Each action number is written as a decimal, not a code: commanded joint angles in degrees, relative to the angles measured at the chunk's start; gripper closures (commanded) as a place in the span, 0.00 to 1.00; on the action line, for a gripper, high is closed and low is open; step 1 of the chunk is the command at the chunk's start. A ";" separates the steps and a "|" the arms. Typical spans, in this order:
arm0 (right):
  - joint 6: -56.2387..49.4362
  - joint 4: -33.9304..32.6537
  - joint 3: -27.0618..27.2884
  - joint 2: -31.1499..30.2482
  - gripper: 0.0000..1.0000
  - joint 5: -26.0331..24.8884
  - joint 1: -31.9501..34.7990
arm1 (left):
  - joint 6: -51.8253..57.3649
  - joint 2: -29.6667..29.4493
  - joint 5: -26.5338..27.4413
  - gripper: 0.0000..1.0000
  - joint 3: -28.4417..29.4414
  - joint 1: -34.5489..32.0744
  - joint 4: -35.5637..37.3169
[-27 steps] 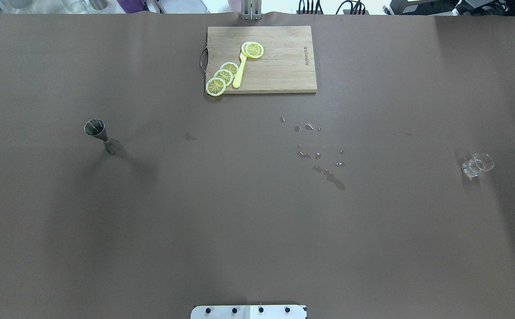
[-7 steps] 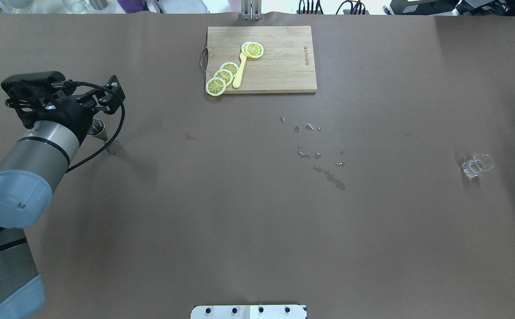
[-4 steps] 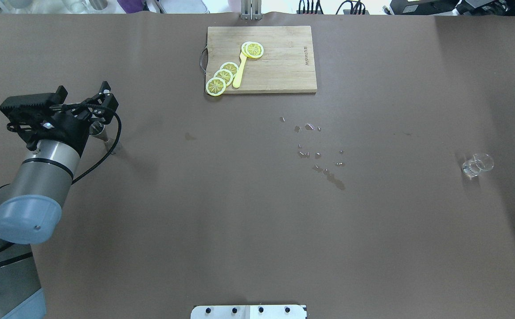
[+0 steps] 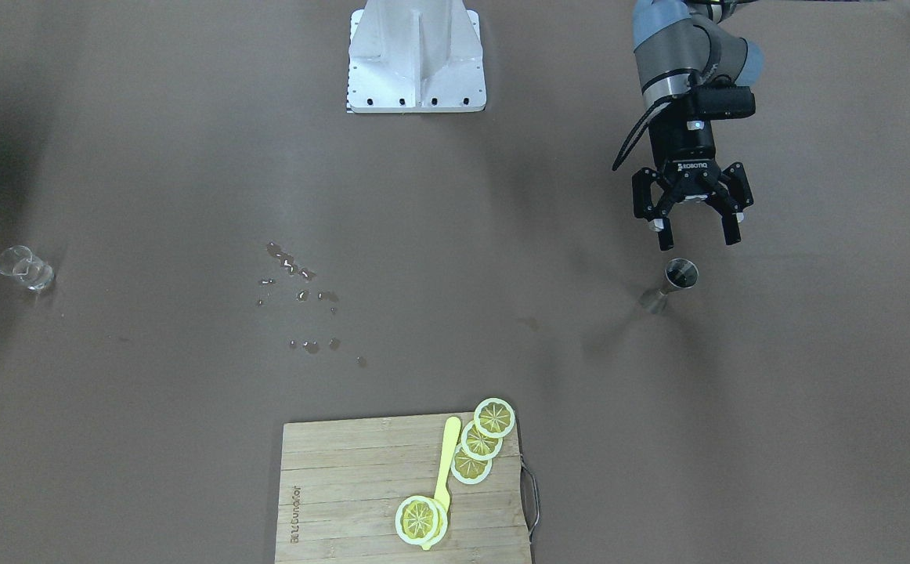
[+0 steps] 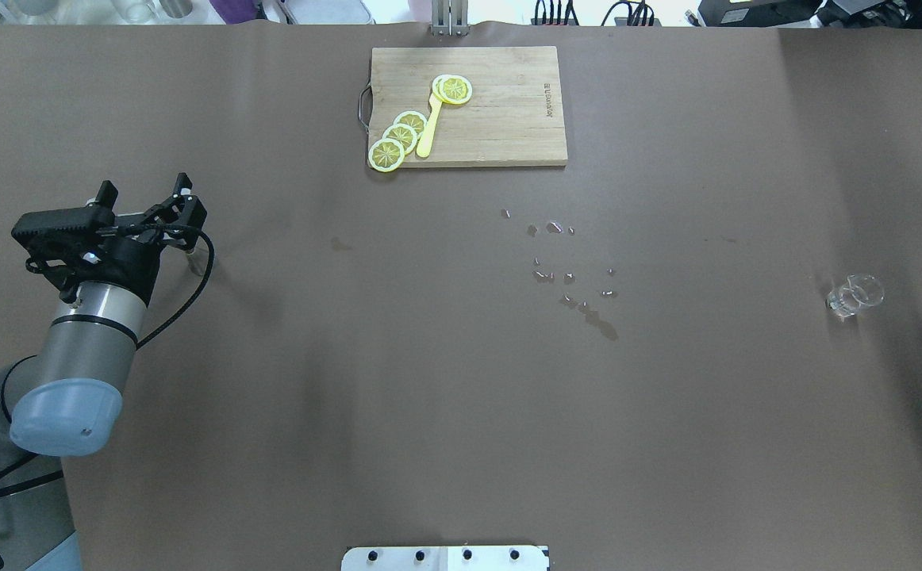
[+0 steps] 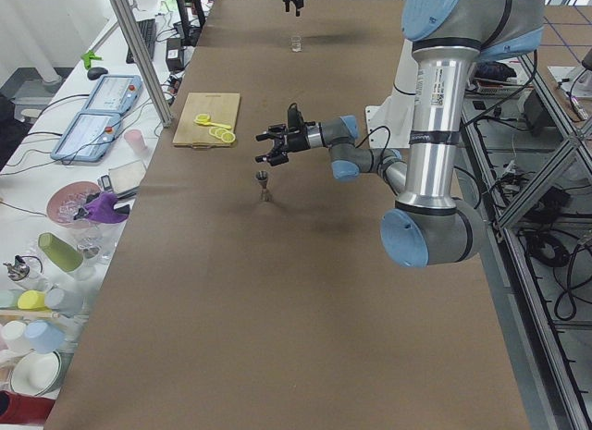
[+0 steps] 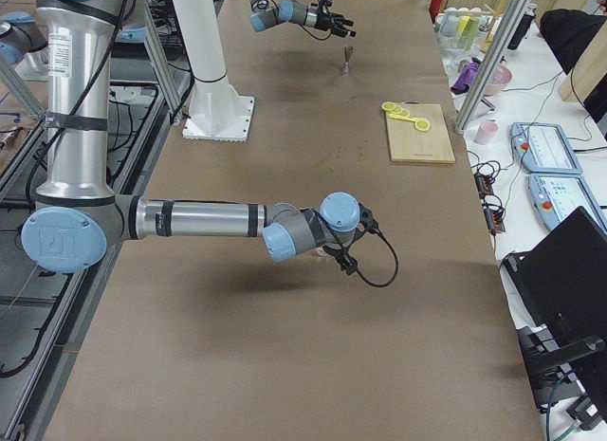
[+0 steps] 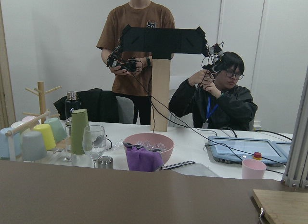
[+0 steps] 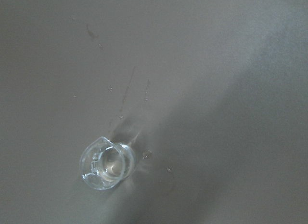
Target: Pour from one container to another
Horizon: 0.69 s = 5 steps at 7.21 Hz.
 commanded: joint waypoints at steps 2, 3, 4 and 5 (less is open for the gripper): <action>0.42 10.61 -0.73 -2.13 0.00 0.39 -0.89 | -3.02 -0.66 0.06 0.03 4.05 0.60 -0.09; 1.56 12.04 -0.99 -3.27 0.00 1.44 -0.90 | -3.11 -0.75 0.06 0.03 4.67 0.60 -0.09; 1.91 12.14 -1.08 -3.71 0.00 3.01 -0.98 | -4.42 -1.27 0.06 0.03 6.16 0.69 -0.09; 2.18 12.14 -1.25 -3.72 0.00 2.86 -1.07 | -5.91 -2.15 0.06 0.03 8.00 0.87 -0.09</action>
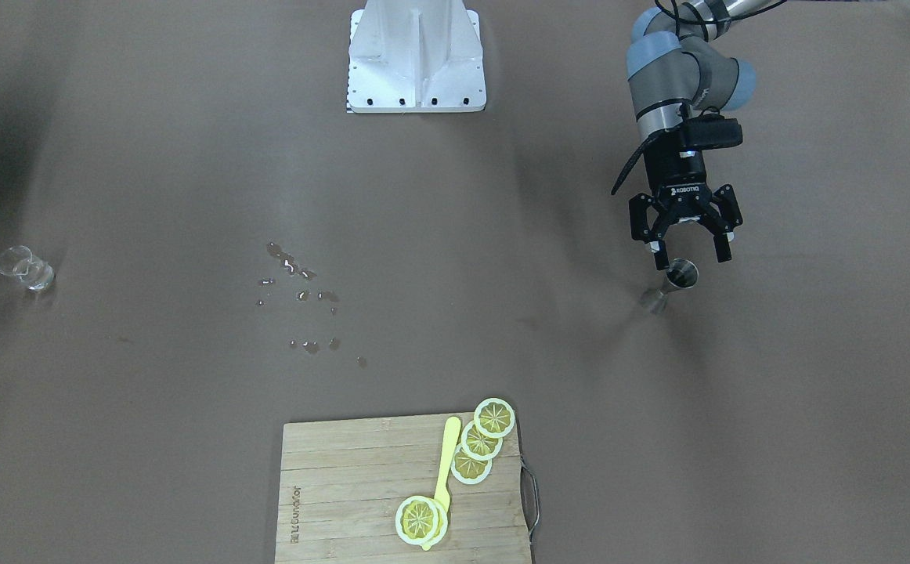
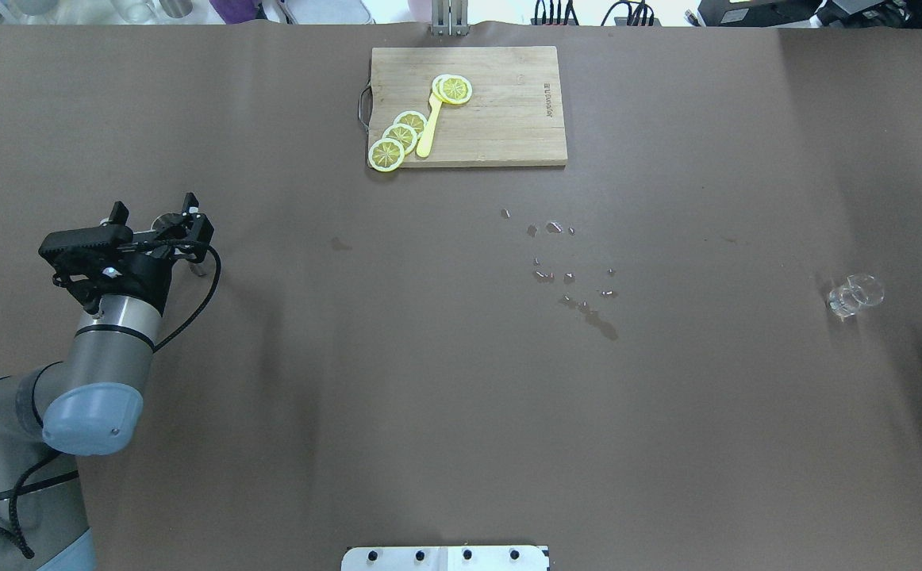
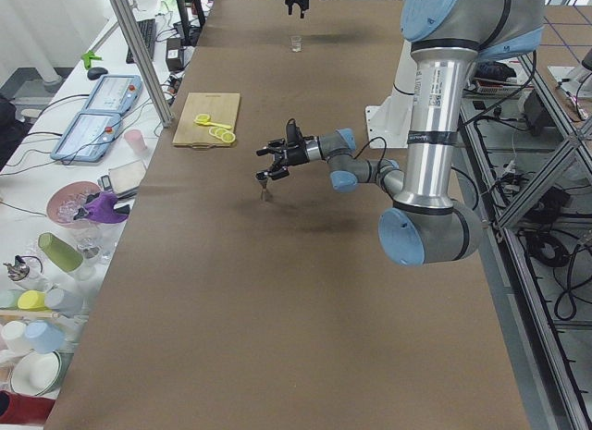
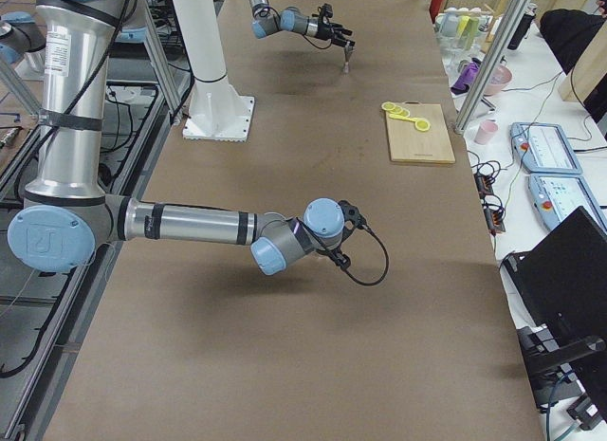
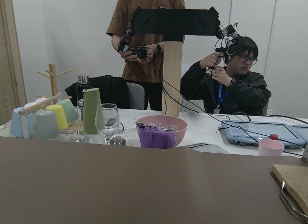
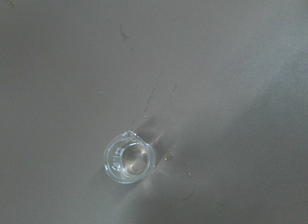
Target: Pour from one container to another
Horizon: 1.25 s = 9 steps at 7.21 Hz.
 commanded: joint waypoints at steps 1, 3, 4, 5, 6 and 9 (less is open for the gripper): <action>1.77 0.89 -0.46 -0.31 0.00 0.43 -0.11 | -2.81 -1.63 0.00 0.03 3.90 0.17 0.00; 10.60 9.54 -2.30 -0.22 0.00 -1.57 -4.56 | -4.05 -2.07 0.00 0.03 5.49 0.26 0.00; 18.49 18.65 -4.40 -0.22 0.00 -5.07 -7.72 | -4.57 -2.25 0.00 0.03 6.37 0.26 0.00; 23.00 26.57 -8.16 0.39 0.00 -5.80 -9.58 | -4.58 -3.38 0.00 0.03 7.94 0.34 0.00; 24.96 30.74 -9.24 0.48 0.00 -6.86 -10.38 | -4.58 -4.00 0.00 0.03 8.74 0.34 0.00; 28.74 39.18 -10.13 0.04 0.00 -14.66 -14.15 | -4.58 -4.10 0.09 0.03 10.24 0.69 0.00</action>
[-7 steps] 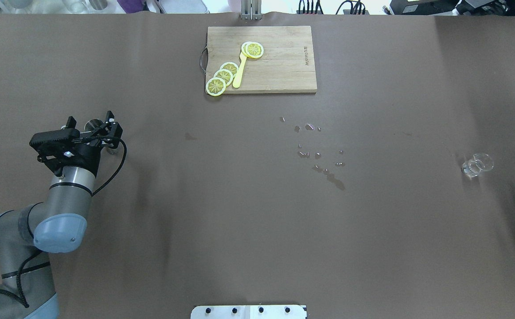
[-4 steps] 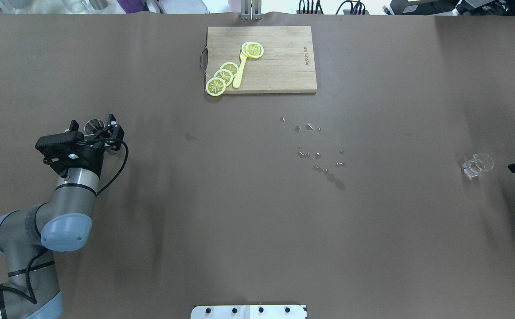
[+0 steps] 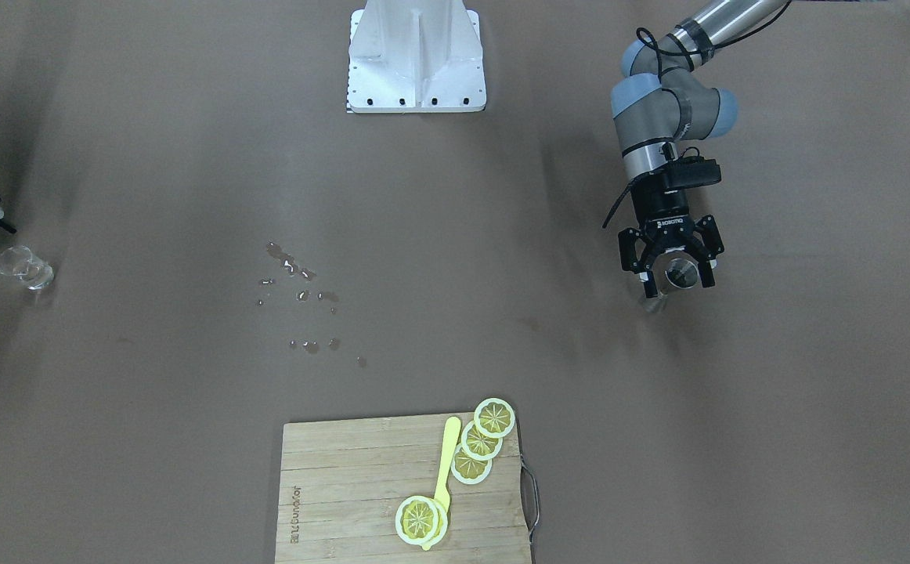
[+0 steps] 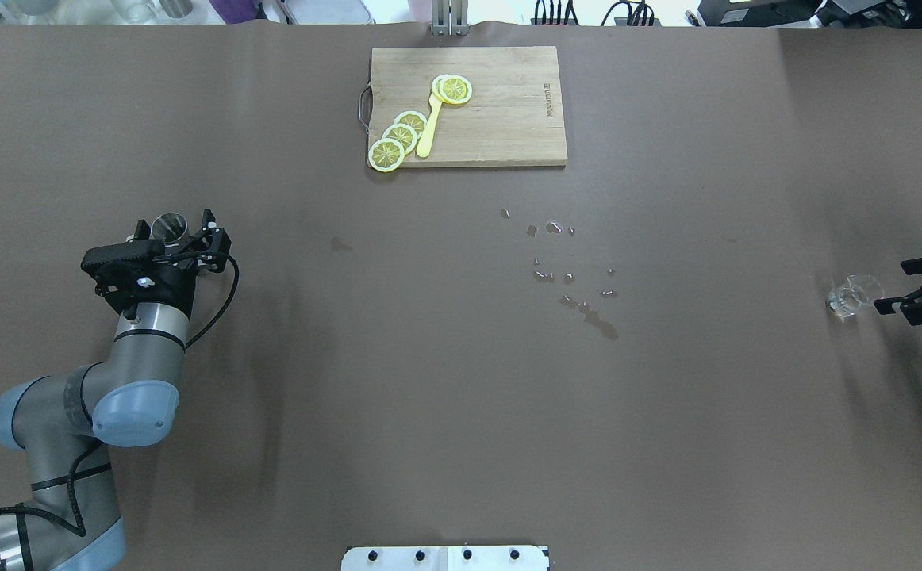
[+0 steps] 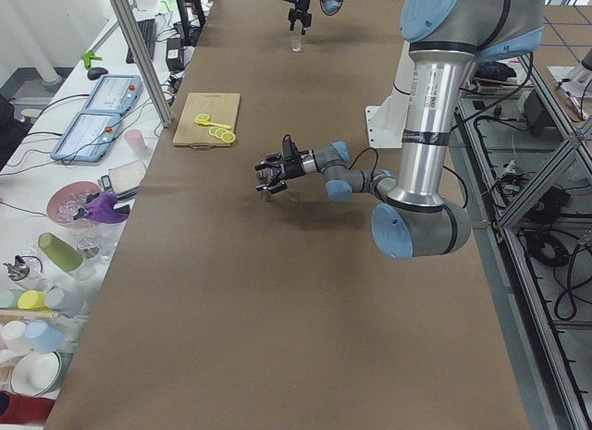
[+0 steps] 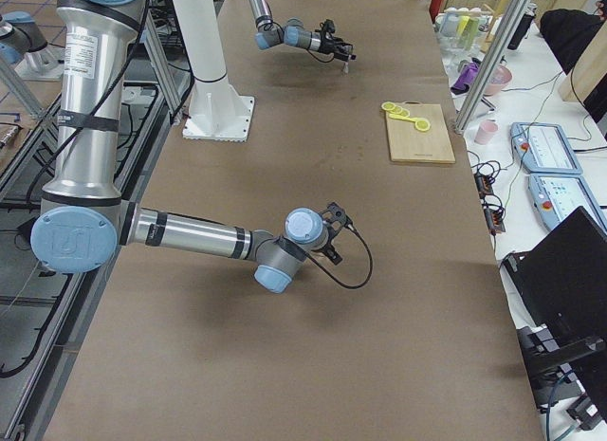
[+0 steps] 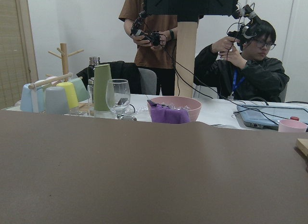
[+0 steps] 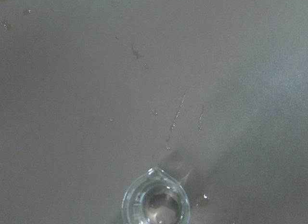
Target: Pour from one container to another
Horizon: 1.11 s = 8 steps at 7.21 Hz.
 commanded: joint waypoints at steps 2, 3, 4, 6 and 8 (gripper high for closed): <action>4.40 8.51 -3.35 -0.18 0.00 -5.98 -2.98 | -0.09 -0.98 0.07 0.03 2.44 0.29 0.00; 5.64 9.65 -3.54 0.17 0.00 -6.34 -3.25 | -1.22 -1.51 1.81 0.03 3.85 0.29 0.00; 6.35 10.01 -3.54 0.17 0.00 -7.82 -3.94 | -1.49 -2.13 3.39 0.03 4.99 0.29 0.09; 9.60 13.68 -4.67 0.17 0.00 -10.45 -6.66 | -2.19 -2.04 3.50 0.03 5.44 1.24 0.09; 10.13 15.20 -5.47 0.17 0.00 -12.23 -8.78 | -2.64 -2.13 4.37 0.03 5.79 1.78 0.09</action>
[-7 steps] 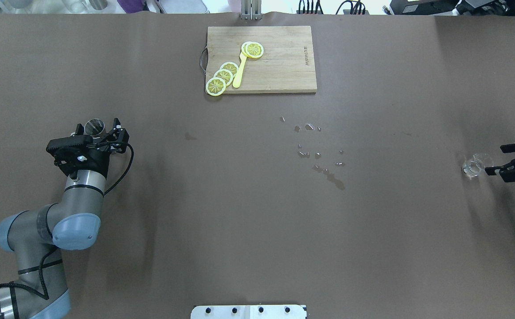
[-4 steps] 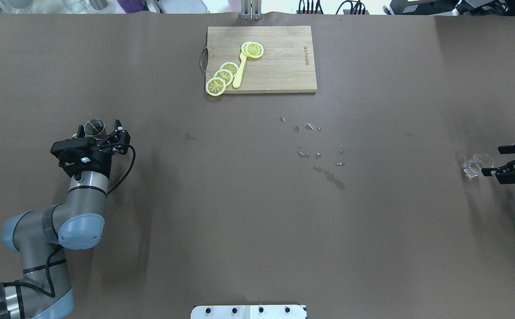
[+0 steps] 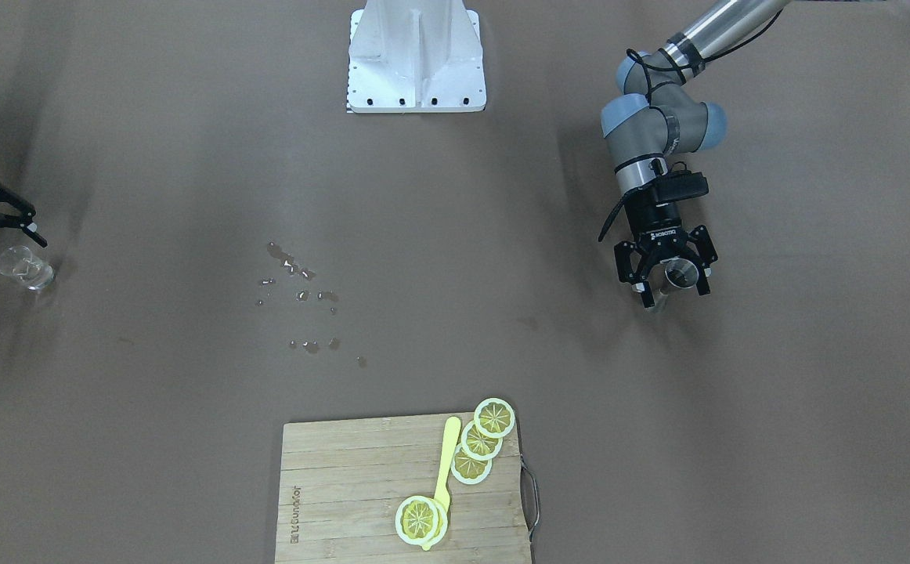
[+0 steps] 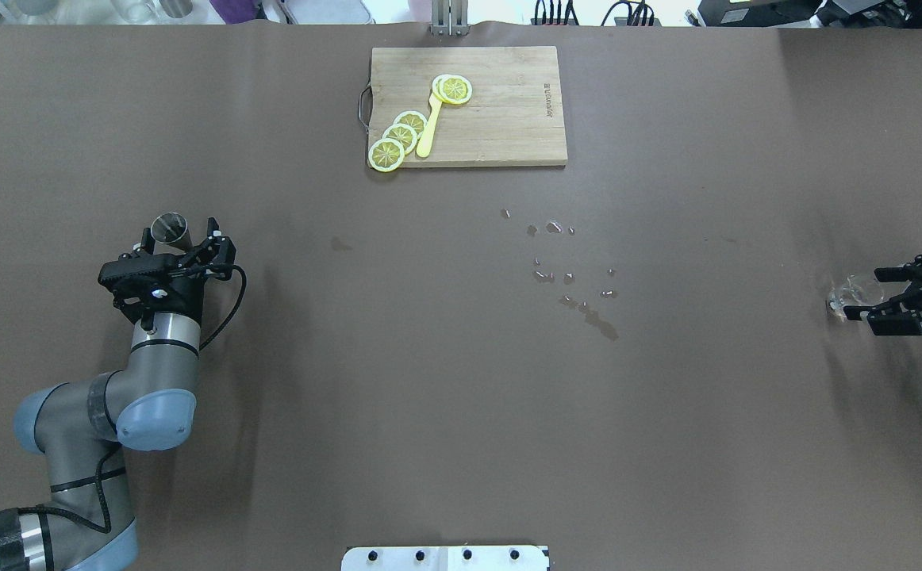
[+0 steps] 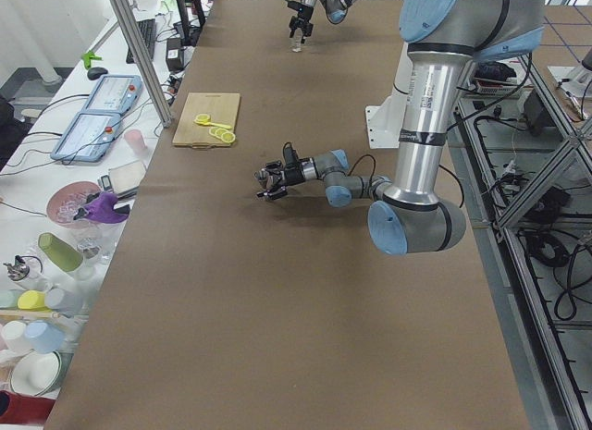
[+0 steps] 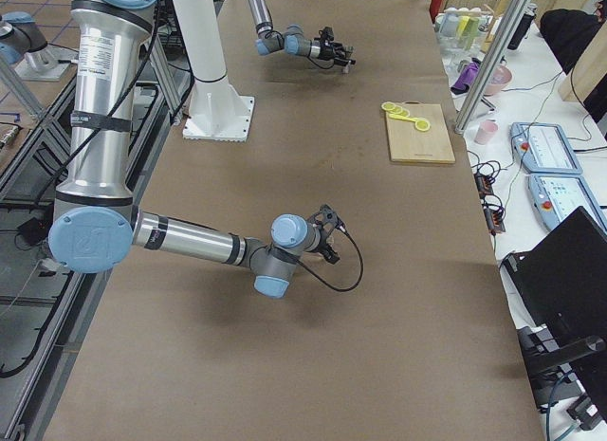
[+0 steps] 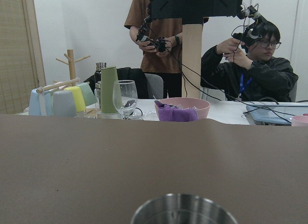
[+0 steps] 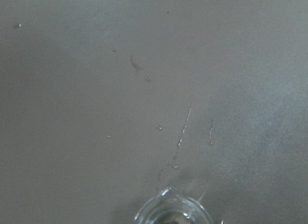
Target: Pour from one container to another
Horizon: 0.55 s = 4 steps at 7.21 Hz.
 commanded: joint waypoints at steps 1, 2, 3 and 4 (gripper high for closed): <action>-0.16 1.18 -1.05 0.70 0.00 -1.74 -1.13 | -1.47 -0.03 0.36 0.03 0.21 0.70 0.35; -0.43 3.10 -2.18 1.14 0.00 -3.66 -1.22 | -1.66 -0.03 0.45 0.03 0.38 1.13 0.27; -0.26 7.99 -4.98 1.41 0.00 -5.68 -1.74 | -1.75 -0.03 0.45 0.03 0.82 1.14 0.09; 0.09 9.87 -5.62 1.50 0.00 -5.71 -1.92 | -2.53 -0.03 0.54 0.03 1.09 1.14 0.18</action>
